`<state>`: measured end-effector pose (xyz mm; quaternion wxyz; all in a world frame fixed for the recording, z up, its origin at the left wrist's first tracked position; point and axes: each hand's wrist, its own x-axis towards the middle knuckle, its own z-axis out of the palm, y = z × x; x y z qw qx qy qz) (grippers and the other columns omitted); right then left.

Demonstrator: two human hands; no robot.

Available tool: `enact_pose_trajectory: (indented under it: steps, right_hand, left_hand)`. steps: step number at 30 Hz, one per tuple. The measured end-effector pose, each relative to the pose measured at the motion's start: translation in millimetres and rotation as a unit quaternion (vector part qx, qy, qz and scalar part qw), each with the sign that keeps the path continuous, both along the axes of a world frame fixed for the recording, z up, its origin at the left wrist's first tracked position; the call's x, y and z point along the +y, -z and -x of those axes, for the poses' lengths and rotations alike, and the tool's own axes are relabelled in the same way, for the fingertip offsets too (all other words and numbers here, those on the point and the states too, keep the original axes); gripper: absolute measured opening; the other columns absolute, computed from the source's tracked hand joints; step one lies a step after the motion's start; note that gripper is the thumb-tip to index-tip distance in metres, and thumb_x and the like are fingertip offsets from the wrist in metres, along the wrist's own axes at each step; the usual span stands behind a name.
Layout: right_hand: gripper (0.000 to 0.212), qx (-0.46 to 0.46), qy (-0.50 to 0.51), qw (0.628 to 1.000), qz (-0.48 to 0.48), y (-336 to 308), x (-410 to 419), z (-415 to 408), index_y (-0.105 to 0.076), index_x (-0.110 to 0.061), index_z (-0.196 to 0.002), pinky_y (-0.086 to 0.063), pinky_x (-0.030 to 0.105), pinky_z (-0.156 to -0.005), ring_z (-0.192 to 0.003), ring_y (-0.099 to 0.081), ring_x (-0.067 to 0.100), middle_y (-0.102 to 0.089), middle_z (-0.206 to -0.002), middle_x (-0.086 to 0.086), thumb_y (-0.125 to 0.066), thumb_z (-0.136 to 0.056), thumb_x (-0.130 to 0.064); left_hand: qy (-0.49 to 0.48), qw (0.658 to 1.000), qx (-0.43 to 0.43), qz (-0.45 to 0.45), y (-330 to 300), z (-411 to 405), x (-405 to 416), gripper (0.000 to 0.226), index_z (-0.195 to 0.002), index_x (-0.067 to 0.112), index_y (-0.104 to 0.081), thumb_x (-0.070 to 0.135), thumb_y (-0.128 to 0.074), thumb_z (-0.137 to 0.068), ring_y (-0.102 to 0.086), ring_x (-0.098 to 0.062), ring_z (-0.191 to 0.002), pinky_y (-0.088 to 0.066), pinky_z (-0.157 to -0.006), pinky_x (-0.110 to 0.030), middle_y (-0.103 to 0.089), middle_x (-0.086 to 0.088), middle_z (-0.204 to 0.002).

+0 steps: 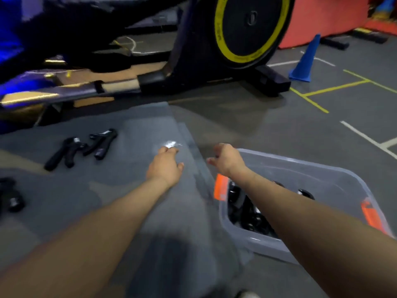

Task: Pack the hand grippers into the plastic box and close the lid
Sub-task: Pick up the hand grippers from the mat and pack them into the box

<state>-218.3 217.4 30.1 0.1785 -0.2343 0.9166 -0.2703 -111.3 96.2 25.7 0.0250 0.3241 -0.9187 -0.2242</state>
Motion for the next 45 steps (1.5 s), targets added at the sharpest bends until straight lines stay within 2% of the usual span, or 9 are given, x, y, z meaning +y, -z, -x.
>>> enact_pose_trajectory:
  steps: [6,14,20,25,27,32,40,43,45]
  right_hand:
    - [0.048,-0.048,-0.053,0.997,0.019,-12,-135,-50,-0.054,-0.007,-0.13,-0.043,0.033,-0.102,-0.122,-0.055,0.03,-0.06,-0.128,0.015,-0.065,-0.087,-0.026]
    - [0.049,-0.088,-0.123,0.989,0.002,37,-294,-81,-0.05,-0.005,-0.13,-0.042,0.033,-0.101,-0.124,-0.053,0.03,-0.056,-0.132,0.015,-0.065,-0.088,-0.023]
    - [0.044,-0.094,-0.105,0.99,-0.002,83,-362,-80,-0.056,-0.007,-0.12,-0.046,0.031,-0.091,-0.118,-0.057,0.029,-0.061,-0.126,0.012,-0.069,-0.084,-0.029]
    - [0.068,-0.078,-0.039,0.996,0.016,108,-393,-80,-0.048,0.0,-0.127,-0.045,0.037,-0.099,-0.123,-0.053,0.032,-0.053,-0.132,0.019,-0.075,-0.076,-0.037]
    - [0.068,-0.075,-0.023,0.997,0.018,112,-399,-81,-0.049,-0.001,-0.127,-0.047,0.038,-0.098,-0.121,-0.054,0.032,-0.052,-0.132,0.019,-0.076,-0.075,-0.034]
    - [0.034,0.012,-0.023,0.999,-0.024,108,-388,-76,-0.059,-0.006,-0.12,-0.049,0.035,-0.092,-0.119,-0.057,0.031,-0.057,-0.129,0.017,-0.055,-0.088,-0.016]
    - [0.031,0.024,-0.055,0.99,-0.124,51,-283,-57,-0.057,-0.01,-0.116,-0.049,0.03,-0.089,-0.115,-0.06,0.03,-0.061,-0.125,0.01,-0.059,-0.085,-0.013]
    - [0.007,0.015,-0.032,0.99,-0.136,19,-219,-47,-0.053,-0.008,-0.084,-0.049,0.03,-0.076,-0.1,-0.064,0.03,-0.065,-0.11,0.012,-0.059,-0.083,-0.004]
    - [0.026,0.018,0.0,0.992,-0.127,1,-173,-38,-0.04,-0.01,-0.064,-0.045,0.027,-0.067,-0.084,-0.061,0.029,-0.059,-0.089,0.011,-0.057,-0.082,-0.001]
  left_hand:
    - [-0.097,0.995,-0.002,-0.008,-2,-75,-114,0.045,-0.135,0.017,-0.042,0.027,-0.052,-0.092,-0.045,-0.028,-0.128,-0.039,-0.105,-0.038,-0.034,-0.007,-0.144]
    - [-0.186,0.982,-0.011,-0.022,45,-122,-244,0.046,-0.135,0.011,-0.042,0.022,-0.053,-0.092,-0.045,-0.029,-0.127,-0.036,-0.104,-0.037,-0.039,-0.011,-0.137]
    - [-0.244,0.97,0.001,-0.022,80,-117,-296,0.043,-0.131,0.013,-0.048,0.024,-0.055,-0.09,-0.043,-0.033,-0.127,-0.038,-0.105,-0.041,-0.041,-0.012,-0.136]
    - [-0.234,0.972,0.009,-0.005,96,-108,-315,0.042,-0.13,0.011,-0.047,0.024,-0.054,-0.091,-0.04,-0.031,-0.129,-0.036,-0.103,-0.039,-0.041,-0.013,-0.136]
    - [-0.225,0.974,0.006,0.001,101,-105,-316,0.043,-0.13,0.01,-0.047,0.025,-0.054,-0.091,-0.038,-0.03,-0.13,-0.035,-0.104,-0.039,-0.04,-0.013,-0.136]
    - [-0.233,0.972,0.012,0.011,106,-103,-313,0.038,-0.127,0.009,-0.05,0.021,-0.054,-0.091,-0.037,-0.028,-0.128,-0.038,-0.101,-0.04,-0.04,-0.01,-0.135]
    - [-0.19,0.982,0.011,0.004,67,-84,-253,0.042,-0.131,0.008,-0.046,0.02,-0.053,-0.091,-0.039,-0.033,-0.129,-0.036,-0.104,-0.041,-0.041,-0.014,-0.137]
    - [-0.148,0.989,0.021,-0.003,44,-68,-205,0.042,-0.132,0.01,-0.046,0.021,-0.052,-0.092,-0.038,-0.032,-0.13,-0.037,-0.103,-0.042,-0.039,-0.014,-0.137]
    - [-0.113,0.993,0.027,-0.002,29,-55,-166,0.042,-0.133,0.011,-0.046,0.021,-0.051,-0.092,-0.038,-0.032,-0.13,-0.037,-0.103,-0.041,-0.039,-0.013,-0.138]
